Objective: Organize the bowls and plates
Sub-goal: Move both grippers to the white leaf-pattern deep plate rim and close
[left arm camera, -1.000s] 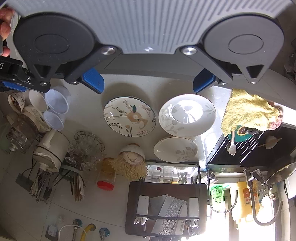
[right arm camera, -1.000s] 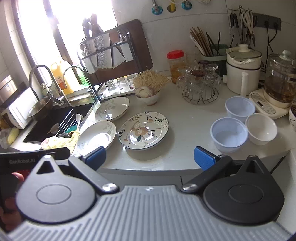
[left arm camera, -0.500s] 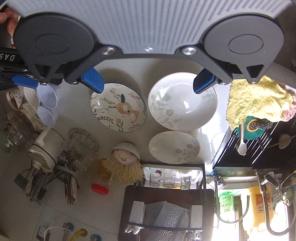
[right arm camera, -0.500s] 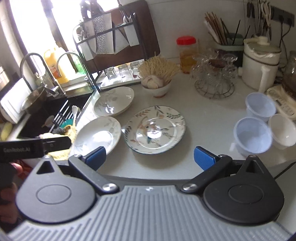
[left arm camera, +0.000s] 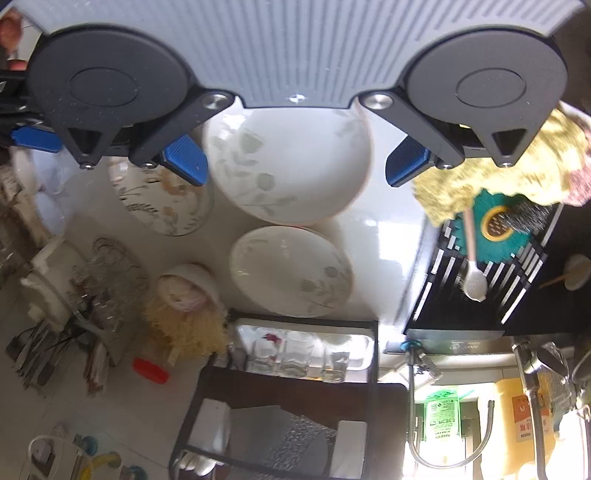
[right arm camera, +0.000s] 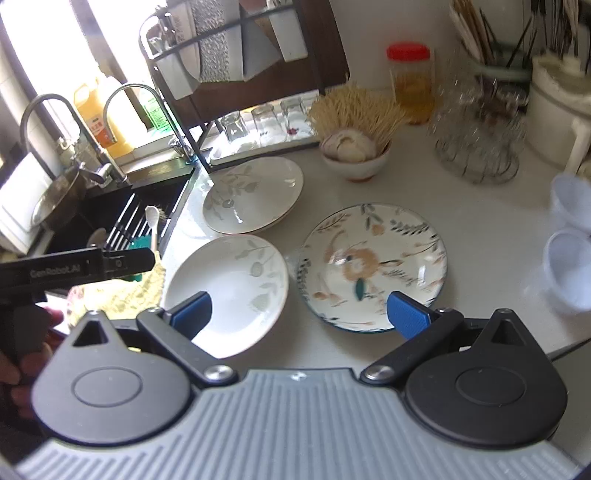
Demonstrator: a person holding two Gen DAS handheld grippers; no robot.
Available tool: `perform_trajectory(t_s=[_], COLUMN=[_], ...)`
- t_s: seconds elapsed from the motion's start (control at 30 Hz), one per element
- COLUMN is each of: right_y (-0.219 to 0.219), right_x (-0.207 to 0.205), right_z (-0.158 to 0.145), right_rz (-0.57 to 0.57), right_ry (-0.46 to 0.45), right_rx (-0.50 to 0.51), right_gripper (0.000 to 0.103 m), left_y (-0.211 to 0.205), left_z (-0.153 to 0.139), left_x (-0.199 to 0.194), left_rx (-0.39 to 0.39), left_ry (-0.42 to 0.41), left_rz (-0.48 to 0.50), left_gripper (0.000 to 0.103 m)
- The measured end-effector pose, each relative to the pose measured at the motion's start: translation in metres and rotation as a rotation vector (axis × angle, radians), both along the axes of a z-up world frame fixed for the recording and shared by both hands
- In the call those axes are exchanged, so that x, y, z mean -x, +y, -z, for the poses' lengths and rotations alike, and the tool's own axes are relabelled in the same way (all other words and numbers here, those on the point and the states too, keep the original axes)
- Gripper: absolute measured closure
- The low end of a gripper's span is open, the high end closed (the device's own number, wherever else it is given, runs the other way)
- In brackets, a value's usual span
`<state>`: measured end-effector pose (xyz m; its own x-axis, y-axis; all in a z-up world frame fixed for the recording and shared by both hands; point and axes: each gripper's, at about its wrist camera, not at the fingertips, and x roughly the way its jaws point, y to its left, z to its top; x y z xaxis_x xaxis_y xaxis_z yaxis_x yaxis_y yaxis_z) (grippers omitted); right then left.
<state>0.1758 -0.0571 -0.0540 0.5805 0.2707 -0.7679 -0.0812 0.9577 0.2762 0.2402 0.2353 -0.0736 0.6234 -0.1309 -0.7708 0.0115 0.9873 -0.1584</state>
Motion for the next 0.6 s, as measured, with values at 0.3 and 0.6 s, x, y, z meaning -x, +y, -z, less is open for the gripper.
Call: perform_trajectory(t_s=[0.3,0.6], right_y=[0.036,0.06], right_x=[-0.025,-0.038], right_z=[0.041,0.082], right_rz=[0.116,0.177], right_ry=[0.102,0.163], right_rx=[-0.027,-0.003], right_gripper=[0.008,0.032], left_y=[0.043,0.051], left_z=[0.045,0.095], left_x=[-0.05,-0.085], left_rx=[0.074,0.133], left_ry=[0.1,0.137], left_rz=[0.08,0.196], left_gripper=[0.0,0.001])
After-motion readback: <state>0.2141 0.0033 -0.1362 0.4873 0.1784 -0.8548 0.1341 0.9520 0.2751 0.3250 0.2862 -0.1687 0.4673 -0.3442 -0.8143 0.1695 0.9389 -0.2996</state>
